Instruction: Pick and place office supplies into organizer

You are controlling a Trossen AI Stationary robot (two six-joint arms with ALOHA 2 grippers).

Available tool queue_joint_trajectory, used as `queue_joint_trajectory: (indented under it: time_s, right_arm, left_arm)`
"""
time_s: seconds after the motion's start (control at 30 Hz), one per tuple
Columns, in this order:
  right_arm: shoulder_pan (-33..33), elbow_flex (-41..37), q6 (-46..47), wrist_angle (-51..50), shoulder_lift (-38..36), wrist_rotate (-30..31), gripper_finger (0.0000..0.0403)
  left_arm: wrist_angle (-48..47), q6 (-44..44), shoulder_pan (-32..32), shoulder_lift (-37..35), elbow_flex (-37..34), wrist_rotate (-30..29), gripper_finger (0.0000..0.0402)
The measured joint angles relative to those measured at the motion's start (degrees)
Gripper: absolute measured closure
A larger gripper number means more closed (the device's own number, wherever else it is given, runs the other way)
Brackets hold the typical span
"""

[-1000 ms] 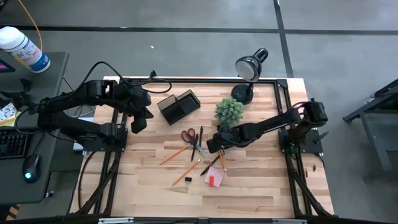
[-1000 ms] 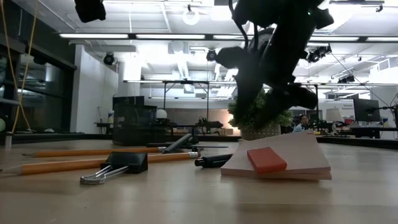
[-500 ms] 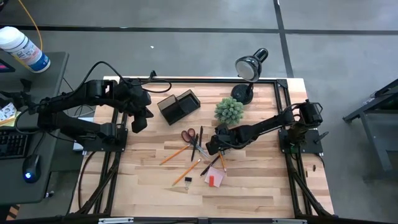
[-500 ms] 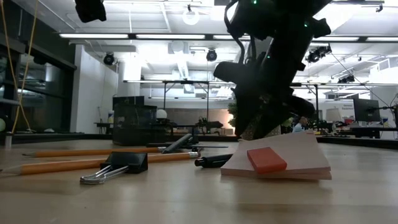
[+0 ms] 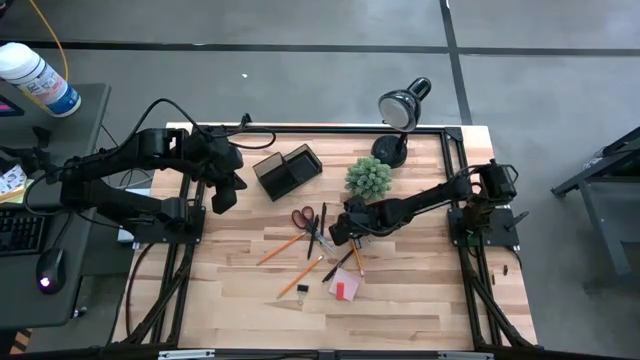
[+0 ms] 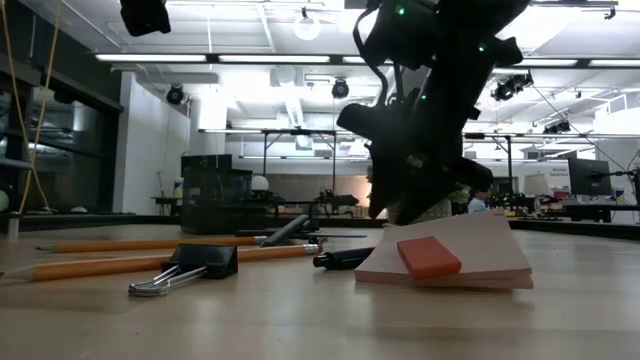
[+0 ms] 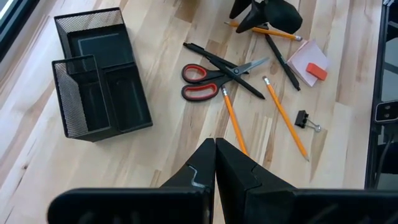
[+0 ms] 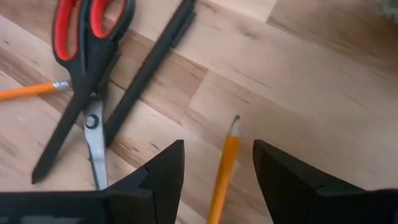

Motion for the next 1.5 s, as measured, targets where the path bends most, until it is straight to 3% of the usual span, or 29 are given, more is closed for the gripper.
queue_joint_trajectory:
  time_s: [0.4,0.5,0.7,1.13,1.5]
  right_arm:
    - [0.1,0.1,0.5,1.2,3.4,-1.2,0.0239]
    - [0.1,0.1,0.5,0.9,3.4,-1.4,0.0273]
    - [0.0,0.0,-1.9,1.0,3.5,-2.3,0.0383]
    - [0.1,0.4,-4.5,3.2,2.4,-7.4,0.0386]
    - [-1.3,15.0,-17.4,-4.5,-0.4,1.9,0.0386]
  left_arm:
    - [0.0,0.0,0.0,0.0,0.0,0.1,0.0401]
    - [0.0,0.0,0.0,0.0,0.0,0.0,0.0401]
    - [0.0,0.0,0.0,0.0,0.0,0.0,0.0401]
    - [-0.1,0.5,0.0,0.0,0.0,-0.5,0.0401]
    - [-0.2,1.4,0.0,-0.8,0.0,2.5,0.0401]
